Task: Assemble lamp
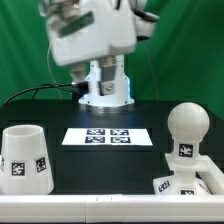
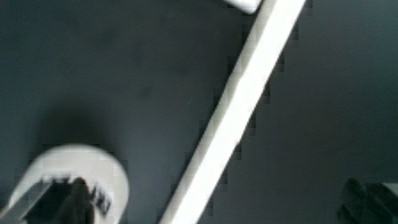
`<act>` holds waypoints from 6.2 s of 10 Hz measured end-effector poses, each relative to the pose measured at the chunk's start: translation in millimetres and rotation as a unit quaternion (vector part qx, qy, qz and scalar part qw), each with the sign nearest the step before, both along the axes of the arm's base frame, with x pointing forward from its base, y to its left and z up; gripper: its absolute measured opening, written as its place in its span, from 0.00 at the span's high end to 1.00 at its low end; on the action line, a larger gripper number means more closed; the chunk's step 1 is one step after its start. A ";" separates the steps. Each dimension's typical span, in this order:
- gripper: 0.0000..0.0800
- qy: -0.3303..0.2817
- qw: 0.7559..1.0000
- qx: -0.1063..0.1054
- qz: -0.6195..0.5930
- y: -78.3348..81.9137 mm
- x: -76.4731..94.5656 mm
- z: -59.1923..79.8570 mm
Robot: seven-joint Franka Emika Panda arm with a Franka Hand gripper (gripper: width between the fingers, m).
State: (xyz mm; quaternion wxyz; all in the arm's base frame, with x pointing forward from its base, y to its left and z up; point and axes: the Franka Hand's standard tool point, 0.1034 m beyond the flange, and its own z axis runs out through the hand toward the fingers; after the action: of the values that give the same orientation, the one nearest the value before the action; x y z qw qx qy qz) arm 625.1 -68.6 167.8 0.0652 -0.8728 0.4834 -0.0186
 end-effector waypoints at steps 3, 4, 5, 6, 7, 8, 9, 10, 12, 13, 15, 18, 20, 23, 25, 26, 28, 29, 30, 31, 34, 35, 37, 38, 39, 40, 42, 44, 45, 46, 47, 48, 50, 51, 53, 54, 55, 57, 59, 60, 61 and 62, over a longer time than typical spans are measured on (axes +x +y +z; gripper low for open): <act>0.13 -0.017 0.999 -0.020 0.027 -11.9 7.2 -6.9; 0.13 -0.017 0.999 -0.021 0.028 -11.4 7.5 -7.3; 0.13 -0.016 0.999 -0.021 0.028 -11.6 7.3 -7.8; 0.13 -0.023 0.998 -0.028 0.045 -16.3 7.3 -10.2; 0.13 -0.035 0.996 -0.041 0.068 -33.4 -0.4 -24.0; 0.13 -0.033 0.996 -0.046 0.072 -47.9 -7.9 -36.6; 0.13 -0.030 0.995 -0.056 0.075 -54.9 -9.2 -45.5; 0.13 -0.033 0.995 -0.066 0.074 -59.5 -9.6 -54.5; 0.13 -0.028 0.994 -0.078 0.073 -59.6 -13.5 -73.7; 0.13 -0.030 0.993 -0.083 0.075 -59.1 -12.8 -79.5; 0.13 -0.030 0.993 -0.087 0.075 -60.2 -13.2 -82.9; 0.41 -0.030 0.993 -0.087 0.075 -60.3 -13.5 -83.5; 0.84 -0.030 0.993 -0.087 0.075 -60.3 -13.5 -83.5; 0.95 -0.032 0.993 -0.088 0.075 -60.5 -12.7 -82.6; 0.95 -0.043 0.993 -0.079 0.074 -48.9 -9.6 -69.8; 0.95 -0.066 0.994 -0.058 0.064 -27.9 -14.4 -47.0; 0.95 -0.106 0.993 -0.027 0.045 7.8 -22.7 -7.0; 0.95 -0.124 0.992 -0.007 0.034 15.0 -20.3 15.6; 0.95 -0.124 0.992 0.007 0.030 12.8 -21.2 25.6; 0.95 -0.123 0.992 0.003 0.029 11.2 -21.7 21.4; 0.95 -0.133 0.991 0.008 0.013 13.9 -21.1 19.6; 0.95 -0.152 0.988 0.025 -0.014 25.3 -21.7 19.5; 0.95 -0.198 0.978 0.055 -0.044 57.0 -11.9 40.6; 0.95 -0.213 0.974 0.063 -0.052 73.0 -8.7 49.2; 0.95 -0.221 0.971 0.074 -0.055 82.5 -7.5 57.5; 0.95 -0.226 0.969 0.081 -0.052 86.2 -6.2 64.8; 0.95 -0.222 0.970 0.093 -0.037 88.3 -8.0 70.0; 0.95 -0.216 0.970 0.106 -0.030 86.7 -9.4 71.9; 0.95 -0.206 0.972 0.105 -0.035 91.2 -9.1 67.9; 0.95 -0.198 0.974 0.102 -0.034 97.8 -7.5 61.4; 0.95 -0.195 0.974 0.104 -0.041 102.4 -4.2 60.5; 0.95 -0.192 0.975 0.104 -0.043 107.6 -1.2 60.1; 0.95 -0.184 0.977 0.103 -0.043 112.8 -0.7 51.9; 0.95 -0.178 0.978 0.102 -0.045 114.0 -1.5 44.4; 0.95 -0.160 0.982 0.091 -0.046 117.4 1.4 23.4; 0.95 -0.153 0.983 0.087 -0.046 118.4 2.2 13.5; 0.95 -0.145 0.985 0.085 -0.048 118.7 3.5 4.5; 0.95 -0.133 0.987 0.080 -0.044 117.4 8.3 -5.8; 0.85 -0.133 0.987 0.080 -0.044 116.8 8.4 -5.9; 0.68 -0.133 0.987 0.080 -0.044 116.7 8.3 -6.0; 0.68 -0.133 0.987 0.080 -0.045 116.6 8.3 -6.0; 0.46 -0.134 0.987 0.080 -0.045 116.6 8.8 -5.2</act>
Offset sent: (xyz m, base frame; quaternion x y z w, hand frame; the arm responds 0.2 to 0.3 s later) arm 0.0000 0.0000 0.0000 0.0000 0.0000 0.0000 1.0000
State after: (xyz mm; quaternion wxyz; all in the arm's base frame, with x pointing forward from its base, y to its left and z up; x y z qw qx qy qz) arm 634.0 48.0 162.7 0.1978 -0.8320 0.5086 -0.1000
